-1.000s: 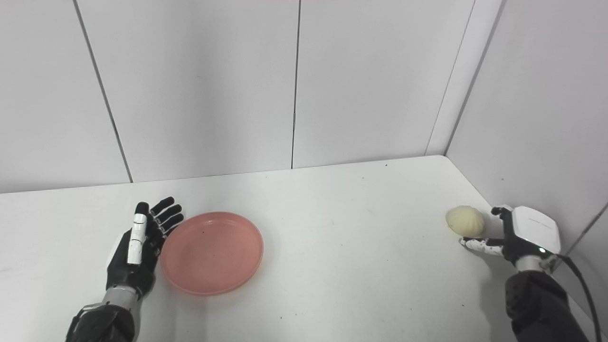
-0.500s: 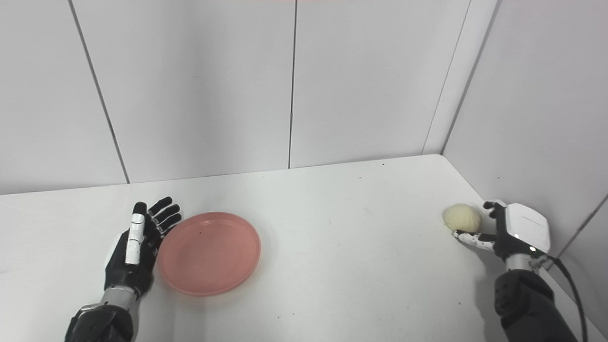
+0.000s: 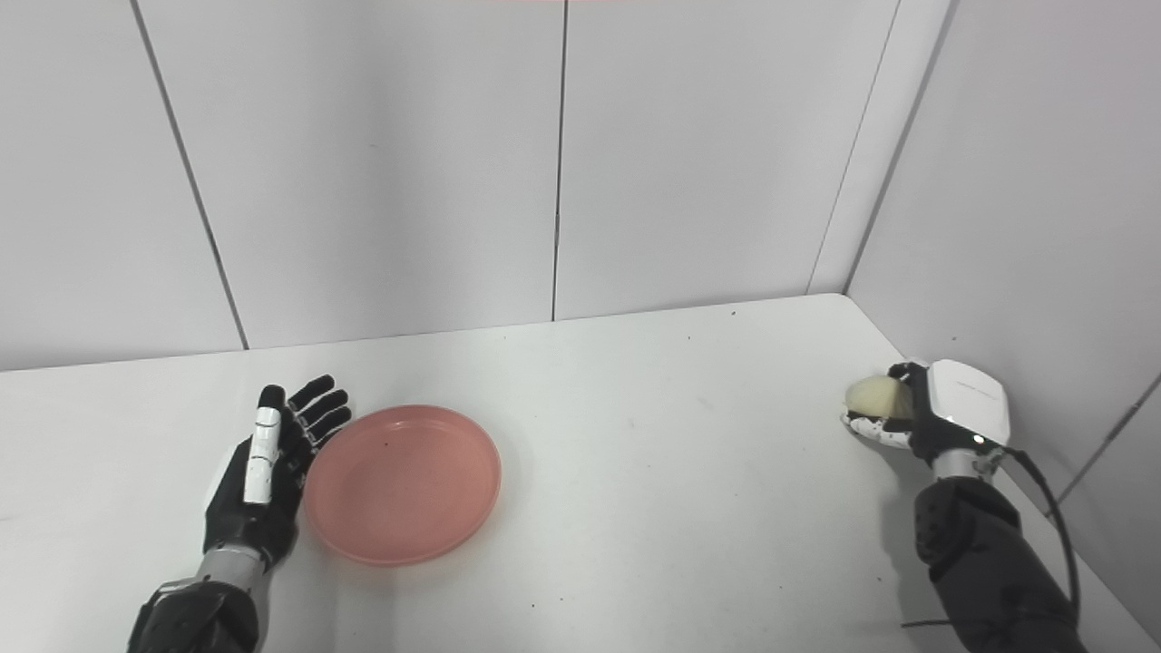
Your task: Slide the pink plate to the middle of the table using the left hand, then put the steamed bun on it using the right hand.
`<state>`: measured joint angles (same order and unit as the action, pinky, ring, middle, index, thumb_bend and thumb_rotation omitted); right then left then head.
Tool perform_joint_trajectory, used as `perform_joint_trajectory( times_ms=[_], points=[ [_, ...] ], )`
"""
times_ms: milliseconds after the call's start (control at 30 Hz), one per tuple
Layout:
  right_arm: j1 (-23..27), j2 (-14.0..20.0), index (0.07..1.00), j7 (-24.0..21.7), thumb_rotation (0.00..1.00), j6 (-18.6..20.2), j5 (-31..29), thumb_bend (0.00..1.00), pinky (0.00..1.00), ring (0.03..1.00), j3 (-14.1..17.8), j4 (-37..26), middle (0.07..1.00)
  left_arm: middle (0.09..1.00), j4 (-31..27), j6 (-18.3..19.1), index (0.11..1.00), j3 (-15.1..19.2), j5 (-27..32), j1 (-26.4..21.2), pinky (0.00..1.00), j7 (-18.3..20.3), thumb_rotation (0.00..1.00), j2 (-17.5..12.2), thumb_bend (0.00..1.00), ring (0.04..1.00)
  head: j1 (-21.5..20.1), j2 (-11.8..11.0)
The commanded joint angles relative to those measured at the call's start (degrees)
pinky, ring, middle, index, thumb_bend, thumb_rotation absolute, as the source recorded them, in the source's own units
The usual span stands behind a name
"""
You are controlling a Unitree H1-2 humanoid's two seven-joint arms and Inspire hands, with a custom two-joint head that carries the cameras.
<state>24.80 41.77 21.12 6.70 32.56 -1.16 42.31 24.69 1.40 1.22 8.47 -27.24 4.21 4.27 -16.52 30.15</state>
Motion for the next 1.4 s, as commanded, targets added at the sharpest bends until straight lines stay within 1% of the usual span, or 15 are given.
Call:
perform_joint_trajectory(
  times_ms=[0,100,167,300,333,400,600,700,800,867,967,1067,1133,1267,1367],
  points=[
    [1.01,1.33,0.662,2.75,0.39,-2.42,-0.16,0.91,0.61,0.641,0.4,-1.33,0.679,0.8,-0.11,1.25,0.754,-0.07,-0.09,-0.73,0.83,-0.06,0.9,0.13,0.75,0.823,0.07,0.04],
    [0.93,1.36,0.603,3.81,0.31,-3.16,-0.77,0.87,0.45,0.506,0.62,-0.76,0.567,0.8,-0.32,1.24,0.755,-0.18,-0.19,-0.65,0.84,0.03,0.91,0.04,0.75,0.826,0.08,0.12],
    [0.69,1.5,0.511,4.09,0.18,-3.36,-1.06,0.6,0.34,0.396,0.51,-0.91,0.474,0.801,-0.51,1.31,0.754,-0.19,-0.15,-0.57,0.84,0.09,0.91,-0.01,0.75,0.826,0.03,0.19],
    [-0.82,2.63,0.484,0.54,0.14,-0.36,-0.91,0.53,0.2,0.266,-0.45,-3.31,0.352,0.797,-0.4,1.26,0.754,-0.23,0.04,-0.53,0.84,0.46,0.9,-0.13,0.74,0.826,0.04,0.36],
    [-1.1,2.9,0.484,-0.75,0.14,1.01,-0.73,0.53,0.2,0.265,-0.71,-4.06,0.351,0.796,-0.42,1.32,0.753,-0.24,0.02,-0.51,0.84,0.48,0.9,-0.15,0.74,0.826,0.04,0.36],
    [-1.62,3.23,0.483,-2.63,0.03,2.96,-0.66,0.53,0.21,0.277,-0.88,-5.41,0.446,0.795,-0.41,1.39,0.749,-0.23,0.02,-0.5,0.84,0.53,0.9,-0.15,0.73,0.827,0.04,0.36],
    [-2.97,3.76,0.484,-4.96,0.0,5.19,-0.79,0.53,0.23,0.3,-0.51,-8.55,0.473,0.791,-0.73,2.05,0.751,-0.17,0.04,-0.43,0.83,0.35,0.89,0.03,0.74,0.823,0.06,0.41],
    [-3.95,3.91,0.484,-5.66,0.0,5.12,-1.19,0.53,0.23,0.3,0.04,-11.37,0.473,0.791,-0.54,1.88,0.754,-0.28,-0.07,-0.45,0.83,0.46,0.9,-0.01,0.74,0.822,0.07,0.39],
    [-5.21,3.88,0.509,-4.7,0.0,2.32,-1.8,0.53,0.25,0.322,1.17,-15.21,0.413,0.794,-0.25,1.79,0.757,-0.42,-0.12,-0.45,0.82,0.66,0.9,-0.1,0.73,0.819,0.2,0.36],
    [-5.94,3.79,0.509,-4.69,0.0,2.13,-1.56,0.52,0.23,0.297,1.61,-19.01,0.398,0.795,-0.24,1.82,0.761,-0.4,-0.1,-0.45,0.82,0.64,0.9,-0.05,0.73,0.816,0.27,0.41],
    [-6.4,3.11,0.486,-5.17,0.0,3.73,-0.83,0.53,0.21,0.27,2.28,-25.84,0.461,0.793,-0.06,1.74,0.762,-0.5,-0.25,-0.5,0.82,0.62,0.9,0.03,0.73,0.814,0.54,0.42],
    [-6.63,1.97,0.507,-6.31,0.0,3.81,-1.31,0.53,0.25,0.319,3.58,-33.56,0.406,0.789,0.16,1.74,0.763,-0.66,-0.55,-0.56,0.81,0.32,0.9,0.26,0.74,0.808,1.06,0.35],
    [-6.43,0.72,0.509,-8.17,0.0,5.53,-1.29,0.53,0.32,0.384,4.32,-40.05,0.434,0.781,0.44,1.55,0.763,-0.62,-0.44,-0.61,0.8,0.22,0.9,0.52,0.74,0.797,1.27,0.28],
    [-4.96,-1.16,0.522,-13.67,0.0,11.54,2.06,0.52,0.31,0.383,3.87,-50.66,0.434,0.779,1.01,0.96,0.761,-0.59,-0.41,-0.7,0.81,0.16,0.89,0.93,0.73,0.799,1.81,0.08],
    [-2.9,-4.2,0.522,-14.9,0.0,11.91,3.05,0.52,0.29,0.37,3.54,-54.75,0.431,0.78,1.35,0.58,0.755,-0.74,-0.73,-0.79,0.81,-0.02,0.89,1.14,0.73,0.801,3.07,-0.06]
  ],
)
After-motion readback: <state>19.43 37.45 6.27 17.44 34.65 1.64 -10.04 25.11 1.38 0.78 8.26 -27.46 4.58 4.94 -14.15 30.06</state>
